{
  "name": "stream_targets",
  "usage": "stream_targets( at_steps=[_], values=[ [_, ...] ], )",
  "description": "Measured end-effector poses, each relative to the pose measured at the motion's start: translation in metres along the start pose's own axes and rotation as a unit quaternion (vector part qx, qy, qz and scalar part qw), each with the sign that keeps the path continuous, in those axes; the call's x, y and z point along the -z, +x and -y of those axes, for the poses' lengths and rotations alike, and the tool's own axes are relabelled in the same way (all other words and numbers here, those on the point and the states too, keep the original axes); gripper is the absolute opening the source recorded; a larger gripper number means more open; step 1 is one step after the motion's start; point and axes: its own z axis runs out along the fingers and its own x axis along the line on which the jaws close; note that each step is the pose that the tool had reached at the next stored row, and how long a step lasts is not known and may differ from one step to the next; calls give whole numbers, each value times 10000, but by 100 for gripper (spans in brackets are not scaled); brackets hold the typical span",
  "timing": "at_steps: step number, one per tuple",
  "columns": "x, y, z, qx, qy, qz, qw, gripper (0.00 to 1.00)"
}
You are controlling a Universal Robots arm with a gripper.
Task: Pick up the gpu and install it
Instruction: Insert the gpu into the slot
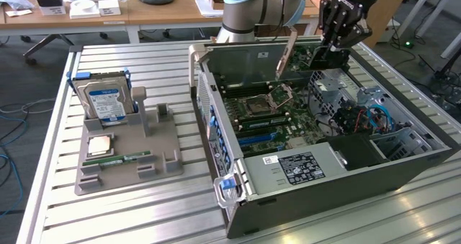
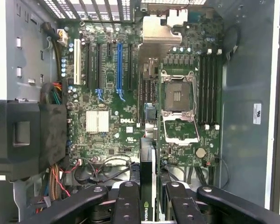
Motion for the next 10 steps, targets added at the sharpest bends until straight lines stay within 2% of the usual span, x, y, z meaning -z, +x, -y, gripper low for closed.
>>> stream_targets(
  at_steps=[2, 3, 8, 10],
  values=[
    [-4, -1, 0, 3, 6, 1, 10000, 26],
    [-8, 0, -2, 5, 23, 1, 10000, 26],
    [-29, 1, -41, 13, 160, 0, 9999, 26],
    [-37, 1, -55, 13, 176, 1, 9998, 26]
  ],
)
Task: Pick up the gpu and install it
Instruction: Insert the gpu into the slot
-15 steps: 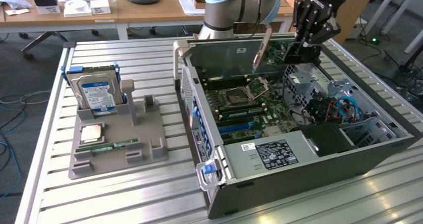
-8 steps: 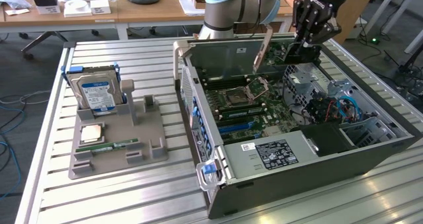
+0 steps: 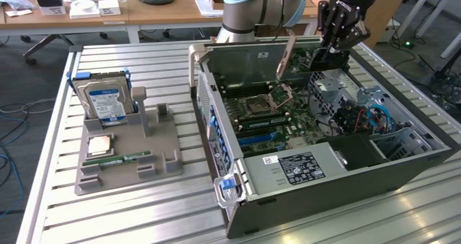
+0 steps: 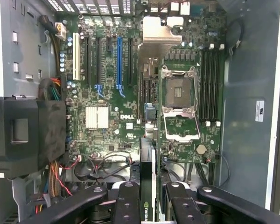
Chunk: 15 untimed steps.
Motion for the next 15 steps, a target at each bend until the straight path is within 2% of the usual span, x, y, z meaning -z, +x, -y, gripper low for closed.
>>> stream_targets(
  at_steps=[6, 13, 15],
  values=[
    [-37, 1, -39, 1, 24, -1, 10000, 26],
    [-95, 3, -107, 3, 93, -1, 10000, 26],
    [-109, 3, -129, 3, 122, 0, 9999, 26]
  ],
)
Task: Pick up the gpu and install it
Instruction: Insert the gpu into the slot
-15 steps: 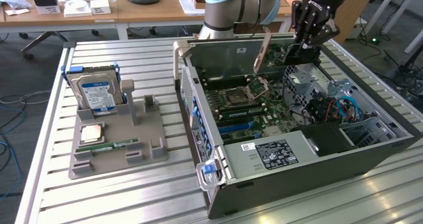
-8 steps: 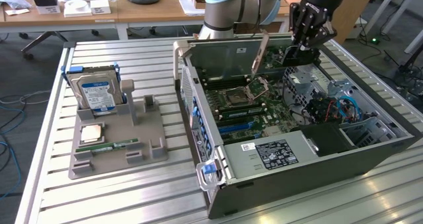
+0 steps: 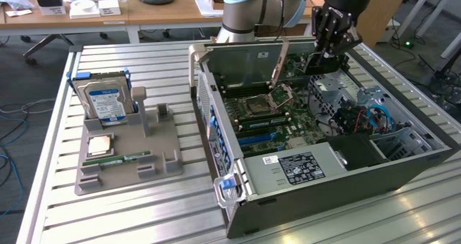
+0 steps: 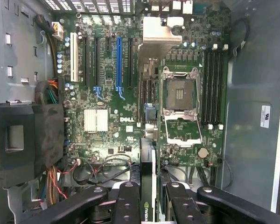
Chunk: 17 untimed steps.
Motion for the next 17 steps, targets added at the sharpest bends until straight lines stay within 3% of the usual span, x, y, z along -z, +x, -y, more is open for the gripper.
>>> stream_targets(
  at_steps=[2, 9, 10, 11, 17],
  values=[
    [-19, 1, -23, 1, 26, -1, 10000, 26],
    [-24, 1, -47, -6, 27, 0, 10000, 26],
    [-24, 1, -58, -12, 26, -3, 10000, 26],
    [-25, 1, -77, -23, 27, -25, 10000, 26],
    [-47, 2, -117, -34, 27, -35, 10000, 26]
  ],
)
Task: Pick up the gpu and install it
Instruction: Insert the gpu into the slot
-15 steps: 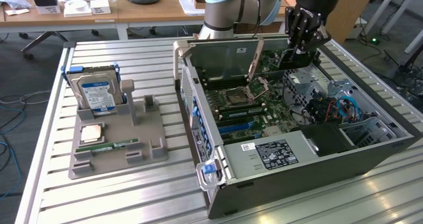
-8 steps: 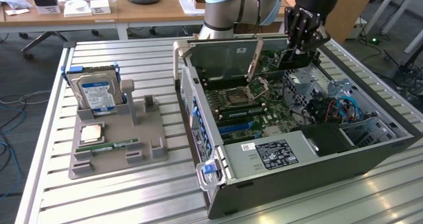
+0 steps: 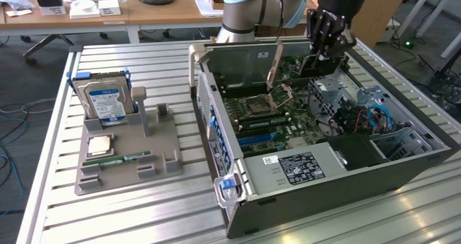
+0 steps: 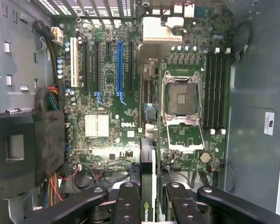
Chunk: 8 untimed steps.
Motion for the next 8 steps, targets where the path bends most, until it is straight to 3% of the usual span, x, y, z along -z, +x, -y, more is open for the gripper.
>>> stream_targets(
  at_steps=[8],
  values=[
    [-132, 3, -46, -9, 0, 0, 10000, 26]
  ],
)
